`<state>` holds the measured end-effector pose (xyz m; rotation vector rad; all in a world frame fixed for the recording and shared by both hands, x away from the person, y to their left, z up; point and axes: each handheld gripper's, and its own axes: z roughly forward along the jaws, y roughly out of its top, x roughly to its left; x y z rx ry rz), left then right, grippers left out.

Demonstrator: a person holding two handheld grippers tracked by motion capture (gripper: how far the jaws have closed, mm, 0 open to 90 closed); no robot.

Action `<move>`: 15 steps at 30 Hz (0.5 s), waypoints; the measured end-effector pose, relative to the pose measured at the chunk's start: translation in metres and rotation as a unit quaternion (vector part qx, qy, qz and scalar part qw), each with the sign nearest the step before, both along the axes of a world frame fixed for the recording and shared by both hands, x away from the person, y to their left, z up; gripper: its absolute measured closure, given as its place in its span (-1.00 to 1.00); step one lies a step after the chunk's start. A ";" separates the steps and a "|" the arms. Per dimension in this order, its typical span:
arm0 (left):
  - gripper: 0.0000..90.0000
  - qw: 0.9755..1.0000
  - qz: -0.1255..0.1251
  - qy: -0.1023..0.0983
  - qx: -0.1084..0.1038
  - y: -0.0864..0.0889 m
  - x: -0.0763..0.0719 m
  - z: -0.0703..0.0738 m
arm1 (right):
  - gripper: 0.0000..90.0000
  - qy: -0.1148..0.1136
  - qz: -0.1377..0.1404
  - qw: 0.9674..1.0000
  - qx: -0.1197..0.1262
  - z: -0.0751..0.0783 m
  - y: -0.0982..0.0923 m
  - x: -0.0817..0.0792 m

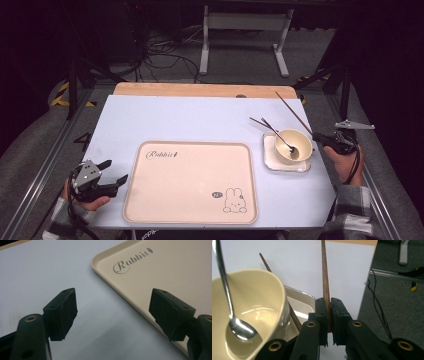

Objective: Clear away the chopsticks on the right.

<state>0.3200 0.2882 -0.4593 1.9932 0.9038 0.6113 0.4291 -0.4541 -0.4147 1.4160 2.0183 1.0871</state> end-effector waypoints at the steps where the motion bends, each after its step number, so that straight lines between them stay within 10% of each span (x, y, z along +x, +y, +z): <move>1: -0.48 1.000 0.000 0.000 0.000 0.000 0.000 0.000 | 0.89 -0.006 0.000 1.000 0.000 0.001 0.000 -0.001; 15: -0.48 1.000 0.001 -0.001 -0.002 0.002 0.000 0.000 | 0.89 -0.075 0.031 0.996 0.021 0.039 0.019 -0.021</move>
